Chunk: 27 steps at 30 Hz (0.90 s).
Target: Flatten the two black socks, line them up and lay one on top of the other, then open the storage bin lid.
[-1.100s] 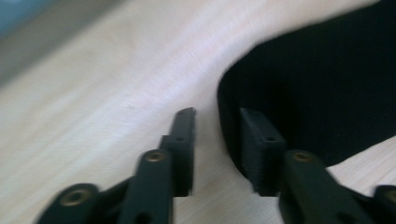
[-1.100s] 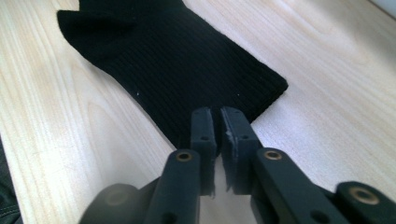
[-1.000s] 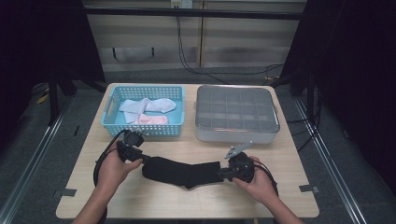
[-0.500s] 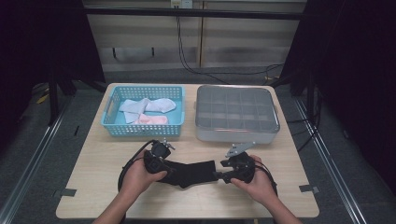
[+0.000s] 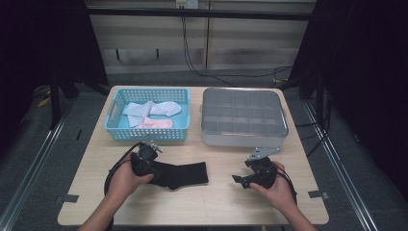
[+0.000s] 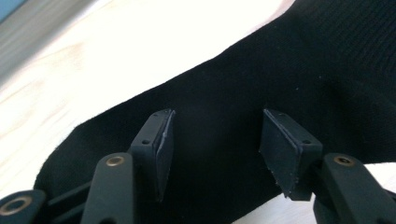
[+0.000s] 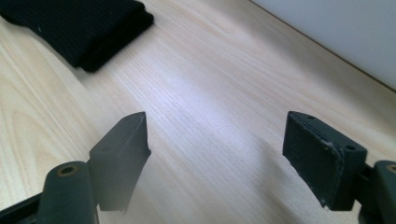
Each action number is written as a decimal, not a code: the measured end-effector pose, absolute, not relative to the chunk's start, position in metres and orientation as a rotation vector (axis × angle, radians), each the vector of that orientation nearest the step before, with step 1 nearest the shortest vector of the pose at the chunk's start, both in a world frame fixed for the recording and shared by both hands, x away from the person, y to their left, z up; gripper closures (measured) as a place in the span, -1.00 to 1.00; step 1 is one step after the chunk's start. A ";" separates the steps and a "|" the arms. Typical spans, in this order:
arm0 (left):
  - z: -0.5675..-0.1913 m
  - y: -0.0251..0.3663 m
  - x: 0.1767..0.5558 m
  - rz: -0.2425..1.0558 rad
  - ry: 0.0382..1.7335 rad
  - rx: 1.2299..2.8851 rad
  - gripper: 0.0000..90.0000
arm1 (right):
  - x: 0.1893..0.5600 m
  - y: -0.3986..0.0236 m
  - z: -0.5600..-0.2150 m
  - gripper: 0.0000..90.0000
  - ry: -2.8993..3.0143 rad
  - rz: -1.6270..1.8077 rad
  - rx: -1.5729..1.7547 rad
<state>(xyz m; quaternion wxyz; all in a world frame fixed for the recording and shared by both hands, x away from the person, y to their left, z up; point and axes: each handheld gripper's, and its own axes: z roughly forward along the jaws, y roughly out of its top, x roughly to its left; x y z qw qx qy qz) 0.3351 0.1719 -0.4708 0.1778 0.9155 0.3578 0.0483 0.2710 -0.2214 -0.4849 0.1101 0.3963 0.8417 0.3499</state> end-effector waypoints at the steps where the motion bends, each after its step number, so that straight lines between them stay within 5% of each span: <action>1: -0.471 0.172 0.335 0.137 1.012 2.590 -0.03 | 0.271 -0.222 -0.485 -0.52 2.474 1.014 1.164; 15: -0.473 0.223 0.351 0.148 1.106 2.520 -0.05 | 0.271 -0.227 -0.488 -0.56 2.452 1.009 1.179; 27: -0.444 0.214 0.354 0.128 1.117 2.413 -0.23 | 0.272 -0.238 -0.481 -0.58 2.439 1.005 1.206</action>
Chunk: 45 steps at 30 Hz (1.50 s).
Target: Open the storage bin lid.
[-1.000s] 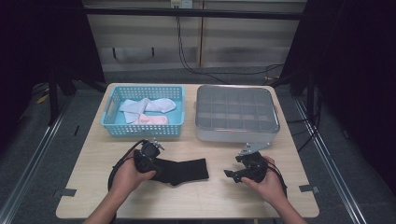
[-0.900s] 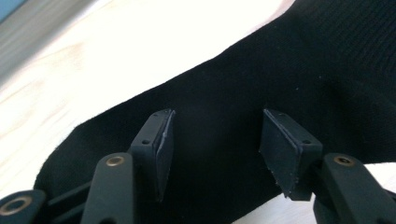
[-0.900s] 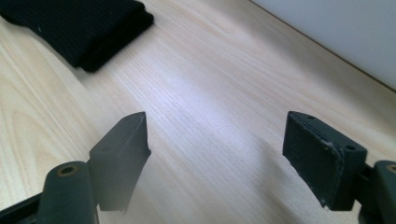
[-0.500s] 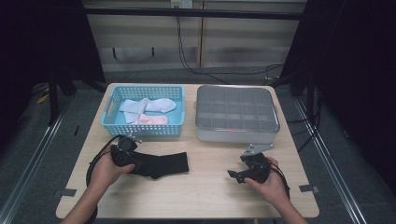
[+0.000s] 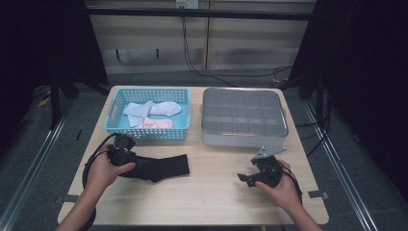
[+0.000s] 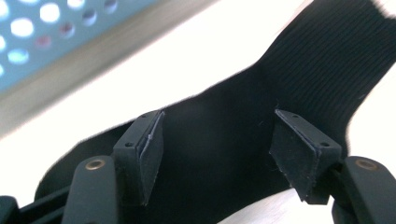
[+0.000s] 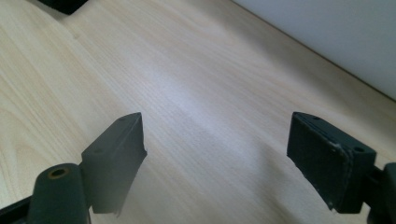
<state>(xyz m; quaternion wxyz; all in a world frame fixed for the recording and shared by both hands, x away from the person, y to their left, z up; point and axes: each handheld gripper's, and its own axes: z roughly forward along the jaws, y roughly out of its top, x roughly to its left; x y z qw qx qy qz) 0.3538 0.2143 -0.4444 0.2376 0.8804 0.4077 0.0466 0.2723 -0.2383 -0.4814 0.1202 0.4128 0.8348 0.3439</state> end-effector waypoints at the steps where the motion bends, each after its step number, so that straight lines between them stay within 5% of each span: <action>1: -0.444 0.214 0.354 0.128 1.117 2.413 -0.23 | 0.272 -0.238 -0.481 -0.58 2.439 1.005 1.206; 29: -0.394 0.091 0.386 0.126 0.957 2.447 -0.26 | 0.304 -0.301 -0.409 -0.54 2.202 0.963 1.368; 45: -0.389 0.041 0.416 0.097 0.924 2.430 -0.26 | 0.340 -0.328 -0.411 -0.53 2.092 0.878 1.483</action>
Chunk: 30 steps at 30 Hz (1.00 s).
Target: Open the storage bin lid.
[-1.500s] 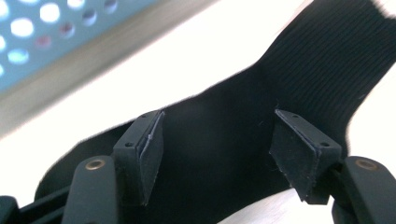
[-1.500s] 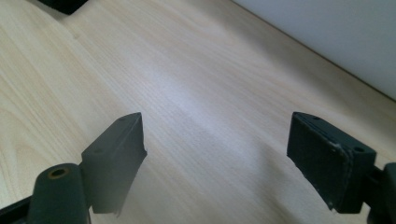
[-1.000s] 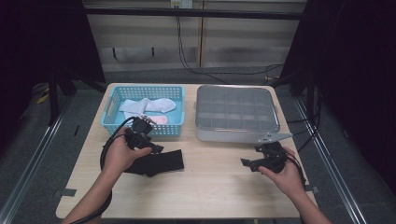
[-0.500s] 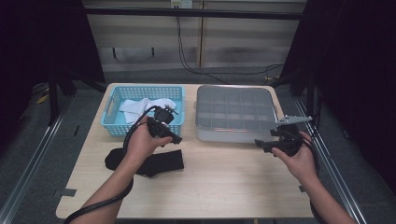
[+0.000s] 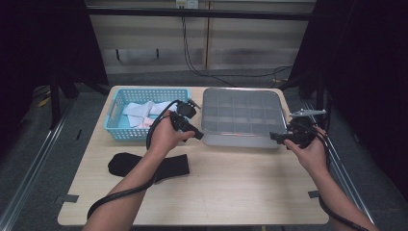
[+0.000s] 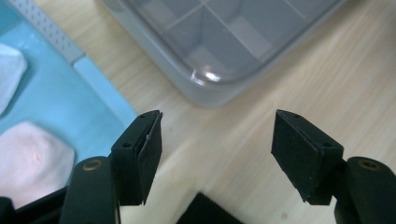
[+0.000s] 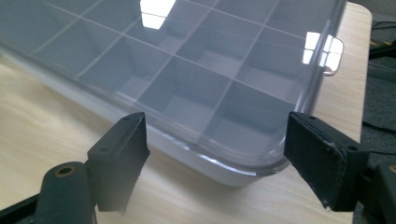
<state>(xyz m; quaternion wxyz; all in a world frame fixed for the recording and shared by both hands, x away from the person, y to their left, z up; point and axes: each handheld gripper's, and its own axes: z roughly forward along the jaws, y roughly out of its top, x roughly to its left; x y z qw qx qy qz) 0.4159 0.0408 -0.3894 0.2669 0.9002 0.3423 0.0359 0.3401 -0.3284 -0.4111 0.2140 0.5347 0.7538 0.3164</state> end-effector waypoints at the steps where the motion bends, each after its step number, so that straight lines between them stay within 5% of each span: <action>1: -0.389 0.036 0.420 0.101 0.927 2.416 -0.26 | 0.345 -0.331 -0.413 -0.53 2.082 0.874 1.499; 30: -0.416 0.005 0.468 0.137 1.073 2.300 -0.40 | 0.389 -0.349 -0.431 -0.62 2.015 0.867 1.626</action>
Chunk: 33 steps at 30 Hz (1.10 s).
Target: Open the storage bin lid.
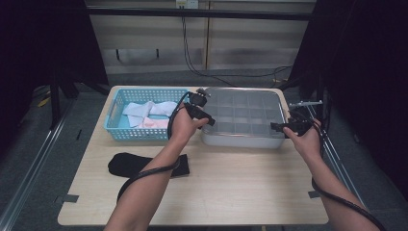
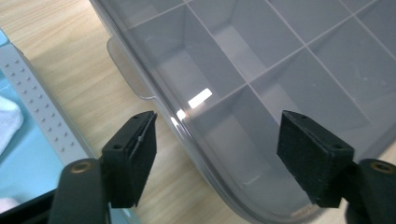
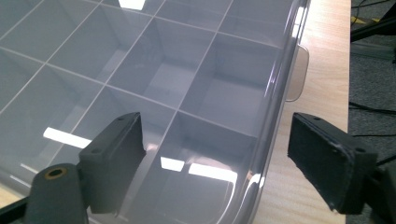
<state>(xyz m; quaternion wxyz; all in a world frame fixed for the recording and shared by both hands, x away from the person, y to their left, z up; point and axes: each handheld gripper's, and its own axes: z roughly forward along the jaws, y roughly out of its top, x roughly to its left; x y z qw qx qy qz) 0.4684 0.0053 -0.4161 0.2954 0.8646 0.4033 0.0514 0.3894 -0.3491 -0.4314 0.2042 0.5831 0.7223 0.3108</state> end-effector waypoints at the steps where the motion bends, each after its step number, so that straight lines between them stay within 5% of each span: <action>1: -0.417 0.006 0.470 0.125 1.072 2.303 -0.41 | 0.391 -0.351 -0.433 -0.63 2.011 0.880 1.626; 33: -0.423 -0.001 0.484 0.068 1.156 2.265 -0.66 | 0.409 -0.361 -0.443 -0.70 2.008 1.030 1.724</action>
